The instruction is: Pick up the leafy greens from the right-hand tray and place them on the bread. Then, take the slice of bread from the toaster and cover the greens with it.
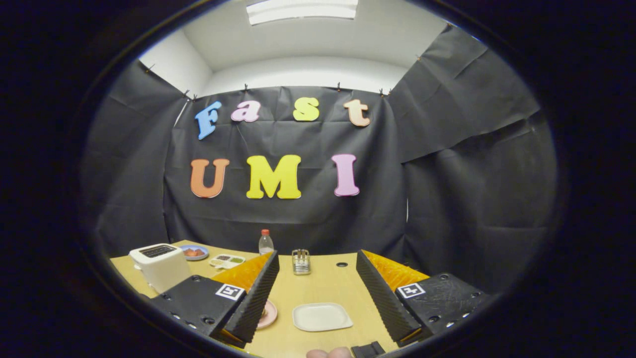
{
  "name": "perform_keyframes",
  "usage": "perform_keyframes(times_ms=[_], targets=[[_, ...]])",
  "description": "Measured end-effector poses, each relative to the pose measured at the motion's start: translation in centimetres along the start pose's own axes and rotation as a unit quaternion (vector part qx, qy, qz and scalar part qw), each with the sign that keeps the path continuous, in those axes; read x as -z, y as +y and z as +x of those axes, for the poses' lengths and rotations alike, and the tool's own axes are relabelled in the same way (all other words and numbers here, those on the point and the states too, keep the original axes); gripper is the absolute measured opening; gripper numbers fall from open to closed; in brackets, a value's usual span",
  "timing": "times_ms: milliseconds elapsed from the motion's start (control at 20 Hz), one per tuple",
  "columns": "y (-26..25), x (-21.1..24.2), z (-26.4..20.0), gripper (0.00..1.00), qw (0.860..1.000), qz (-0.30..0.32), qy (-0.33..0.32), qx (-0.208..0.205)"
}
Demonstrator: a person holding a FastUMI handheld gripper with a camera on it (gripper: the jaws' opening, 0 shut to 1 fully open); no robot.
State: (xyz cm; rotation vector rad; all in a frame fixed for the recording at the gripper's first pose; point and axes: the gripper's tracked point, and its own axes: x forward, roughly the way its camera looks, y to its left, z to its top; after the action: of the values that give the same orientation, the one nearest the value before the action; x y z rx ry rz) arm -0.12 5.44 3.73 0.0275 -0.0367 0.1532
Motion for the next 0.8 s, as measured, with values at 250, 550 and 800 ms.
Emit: perform_keyframes(times_ms=[250,550,800], targets=[[0.8,-0.6,-2.9,0.95,1.0,-0.006,-0.018,0.007],[0.8,-1.0,-3.7,0.95,0.999,-0.023,-0.028,0.02],[0.3,-0.7,-3.4,0.95,0.999,-0.021,-0.024,0.024]])
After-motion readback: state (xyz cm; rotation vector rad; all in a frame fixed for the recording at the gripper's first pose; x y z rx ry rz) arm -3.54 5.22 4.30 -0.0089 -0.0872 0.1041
